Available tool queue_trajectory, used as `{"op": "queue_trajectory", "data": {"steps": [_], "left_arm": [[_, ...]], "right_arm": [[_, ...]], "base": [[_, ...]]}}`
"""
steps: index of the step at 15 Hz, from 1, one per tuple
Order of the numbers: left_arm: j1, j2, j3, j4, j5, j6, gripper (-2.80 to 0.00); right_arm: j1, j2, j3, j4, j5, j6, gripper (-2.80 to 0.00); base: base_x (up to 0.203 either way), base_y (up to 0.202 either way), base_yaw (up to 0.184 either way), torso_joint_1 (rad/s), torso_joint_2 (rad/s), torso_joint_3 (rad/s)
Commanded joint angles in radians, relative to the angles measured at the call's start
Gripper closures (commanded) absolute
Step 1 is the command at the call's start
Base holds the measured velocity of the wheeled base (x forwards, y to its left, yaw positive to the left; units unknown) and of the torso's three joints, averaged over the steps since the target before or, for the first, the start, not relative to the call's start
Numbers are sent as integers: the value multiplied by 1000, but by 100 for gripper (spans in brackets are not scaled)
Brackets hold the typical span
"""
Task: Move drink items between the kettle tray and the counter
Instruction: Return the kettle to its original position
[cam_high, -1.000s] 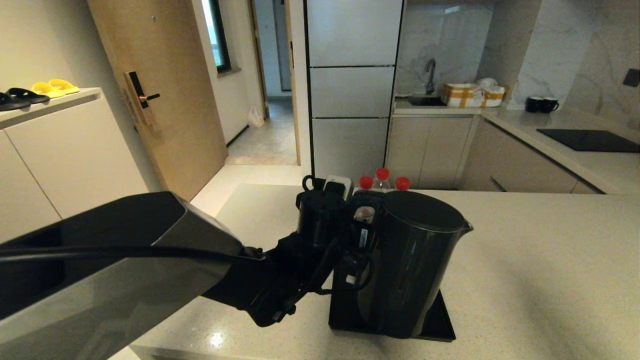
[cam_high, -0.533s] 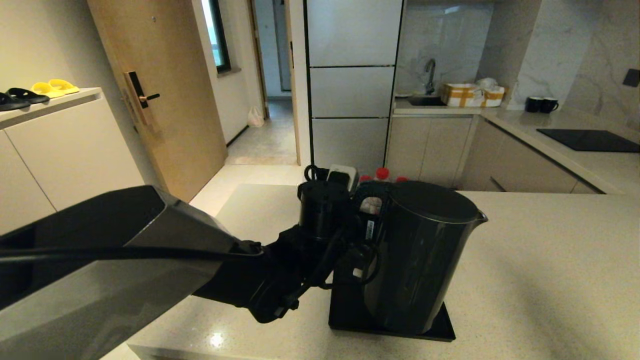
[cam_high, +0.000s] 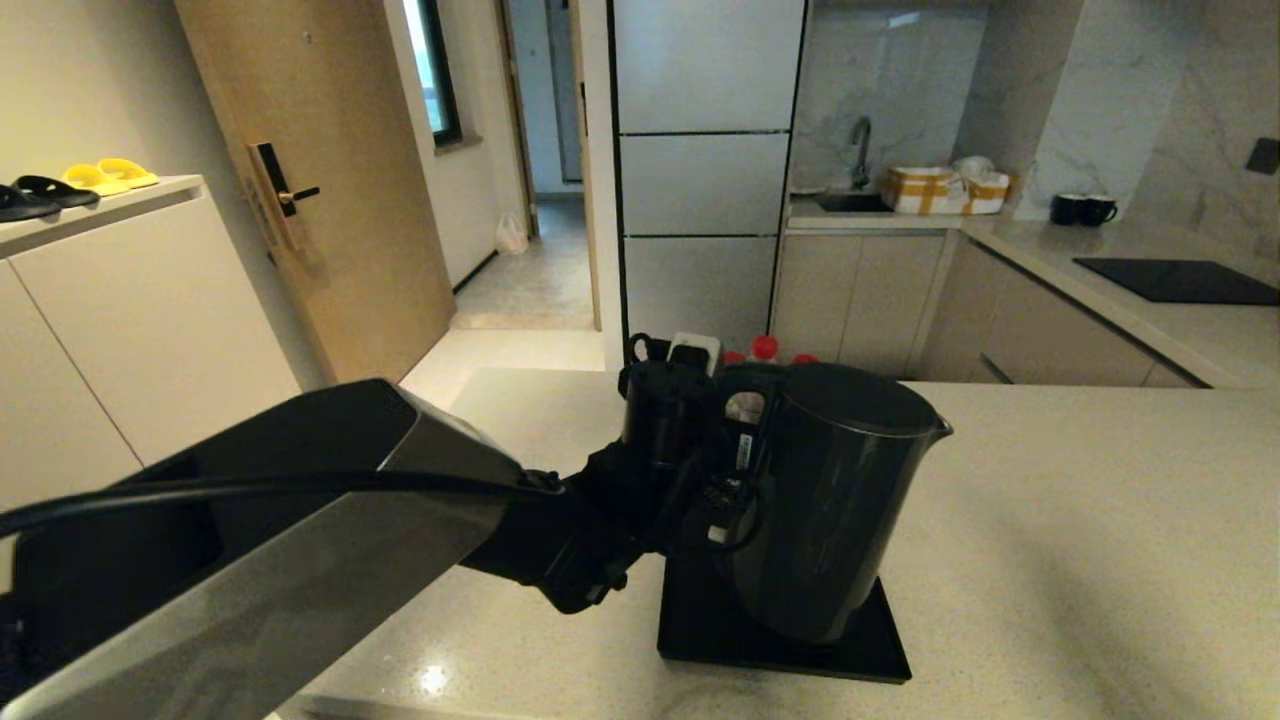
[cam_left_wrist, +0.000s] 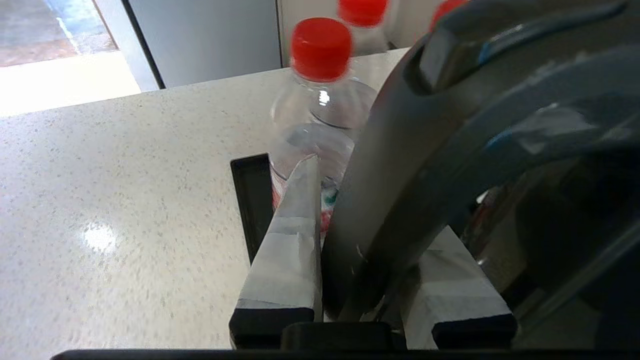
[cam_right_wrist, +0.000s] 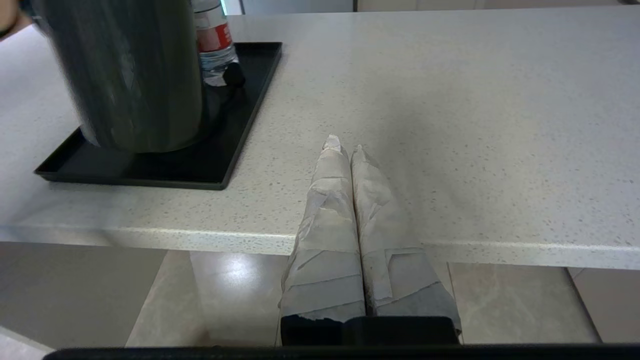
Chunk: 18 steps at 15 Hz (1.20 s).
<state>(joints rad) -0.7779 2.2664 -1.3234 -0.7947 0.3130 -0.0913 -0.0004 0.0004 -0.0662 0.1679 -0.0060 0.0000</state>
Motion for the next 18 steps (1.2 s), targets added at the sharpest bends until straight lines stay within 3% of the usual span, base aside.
{"op": "queue_trajectory", "data": {"steps": [1, 6, 12, 14, 18], "left_arm": [[21, 79, -91, 31, 5, 6, 0], [67, 154, -155, 62, 6, 22, 0], [73, 148, -127, 54, 8, 24, 0], [58, 88, -45, 51, 15, 28, 0], [55, 47, -45, 59, 18, 74, 0]], "right_arm": [[-1, 0, 0, 1, 0, 0, 0], [-1, 0, 0, 1, 0, 0, 0], [-1, 0, 0, 1, 0, 0, 0], [-1, 0, 0, 1, 0, 0, 0], [-1, 0, 0, 1, 0, 0, 0]], "base": [[0, 0, 0, 0, 0, 0], [0, 0, 0, 0, 0, 0], [0, 0, 0, 0, 0, 0], [0, 0, 0, 0, 0, 0], [0, 0, 0, 0, 0, 0]]}}
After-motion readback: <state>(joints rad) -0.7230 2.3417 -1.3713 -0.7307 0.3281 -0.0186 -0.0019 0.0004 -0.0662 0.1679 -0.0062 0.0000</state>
